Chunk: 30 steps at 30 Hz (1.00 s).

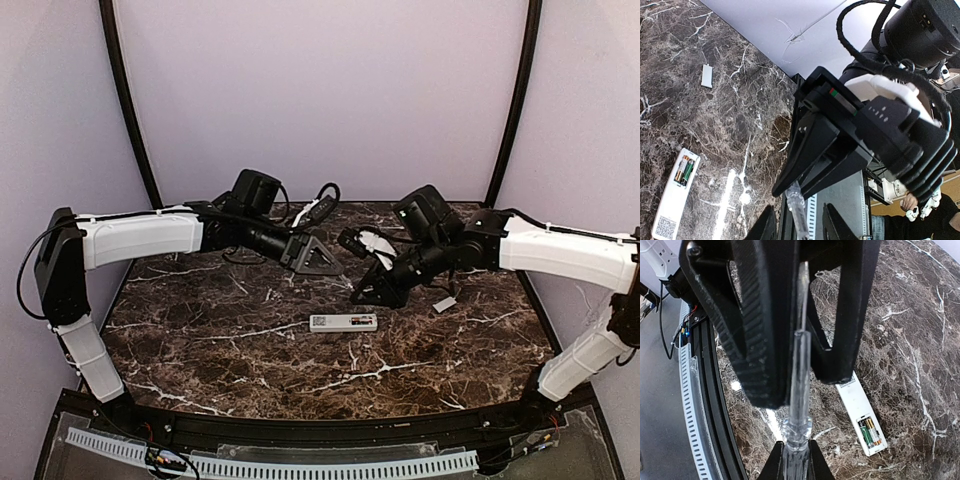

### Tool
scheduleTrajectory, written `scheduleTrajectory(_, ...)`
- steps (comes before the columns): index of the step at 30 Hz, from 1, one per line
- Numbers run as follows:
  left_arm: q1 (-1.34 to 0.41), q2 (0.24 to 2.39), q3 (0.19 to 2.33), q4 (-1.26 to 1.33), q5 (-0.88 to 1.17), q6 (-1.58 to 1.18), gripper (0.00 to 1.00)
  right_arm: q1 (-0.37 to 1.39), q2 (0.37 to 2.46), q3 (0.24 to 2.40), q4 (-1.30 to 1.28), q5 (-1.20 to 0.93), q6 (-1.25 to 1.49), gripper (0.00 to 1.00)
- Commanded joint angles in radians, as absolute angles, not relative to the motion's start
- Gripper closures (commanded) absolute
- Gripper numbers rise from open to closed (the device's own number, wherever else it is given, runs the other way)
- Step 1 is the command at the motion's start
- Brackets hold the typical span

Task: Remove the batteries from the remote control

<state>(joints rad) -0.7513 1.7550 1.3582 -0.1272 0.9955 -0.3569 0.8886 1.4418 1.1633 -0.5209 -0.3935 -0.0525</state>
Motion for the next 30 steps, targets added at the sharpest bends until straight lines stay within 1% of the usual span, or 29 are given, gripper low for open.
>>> scheduleTrajectory(1, -0.759, 1.767, 1.337, -0.062, 1.011, -0.402, 0.67, 0.908, 1.464, 1.196, -0.532, -0.365, -0.067, 1.0)
scheduleTrajectory(3, -0.76, 1.771, 1.335, -0.056, 1.011, -0.406, 0.69, 0.91, 1.466, 1.198, -0.532, -0.36, -0.067, 1.0)
scheduleTrajectory(5, -0.762, 1.774, 1.334, -0.057, 1.013, -0.406, 0.74, 0.91, 1.464, 1.198, -0.531, -0.352, -0.066, 1.0)
scheduleTrajectory(12, -0.763, 1.775, 1.329, -0.08, 1.015, -0.385, 0.75, 0.91, 1.462, 1.199, -0.539, -0.325, -0.062, 1.0)
scheduleTrajectory(14, -0.764, 1.775, 1.327, -0.082, 1.015, -0.382, 0.77, 0.91, 1.463, 1.2, -0.541, -0.322, -0.061, 1.0)
scheduleTrajectory(17, -0.763, 1.777, 1.327, -0.086, 1.014, -0.382, 0.86, 0.91, 1.463, 1.198, -0.541, -0.32, -0.058, 1.0)
scheduleTrajectory(18, -0.764, 1.777, 1.327, -0.087, 1.014, -0.382, 0.87, 0.91, 1.463, 1.198, -0.54, -0.319, -0.057, 1.0)
scheduleTrajectory(20, -0.765, 1.777, 1.328, -0.089, 1.012, -0.382, 0.95, 0.911, 1.465, 1.198, -0.54, -0.317, -0.055, 1.0)
scheduleTrajectory(22, -0.765, 1.776, 1.328, -0.092, 1.004, -0.381, 0.99, 0.912, 1.465, 1.199, -0.541, -0.315, -0.054, 1.0)
scheduleTrajectory(26, -0.765, 1.777, 1.326, -0.093, 0.992, -0.383, 1.0, 0.913, 1.466, 1.198, -0.532, -0.303, -0.042, 1.0)
scheduleTrajectory(27, -0.765, 1.776, 1.325, -0.092, 0.99, -0.386, 1.0, 0.913, 1.469, 1.2, -0.531, -0.294, -0.032, 0.97)
scheduleTrajectory(28, -0.765, 1.775, 1.324, -0.088, 0.987, -0.387, 1.0, 0.913, 1.47, 1.201, -0.528, -0.276, -0.016, 0.88)
scheduleTrajectory(29, -0.765, 1.773, 1.321, -0.086, 0.985, -0.39, 0.99, 0.911, 1.47, 1.197, -0.521, -0.257, -0.004, 0.77)
scheduleTrajectory(30, -0.764, 1.766, 1.319, -0.078, 0.981, -0.391, 1.0, 0.909, 1.467, 1.19, -0.503, -0.242, 0.028, 0.63)
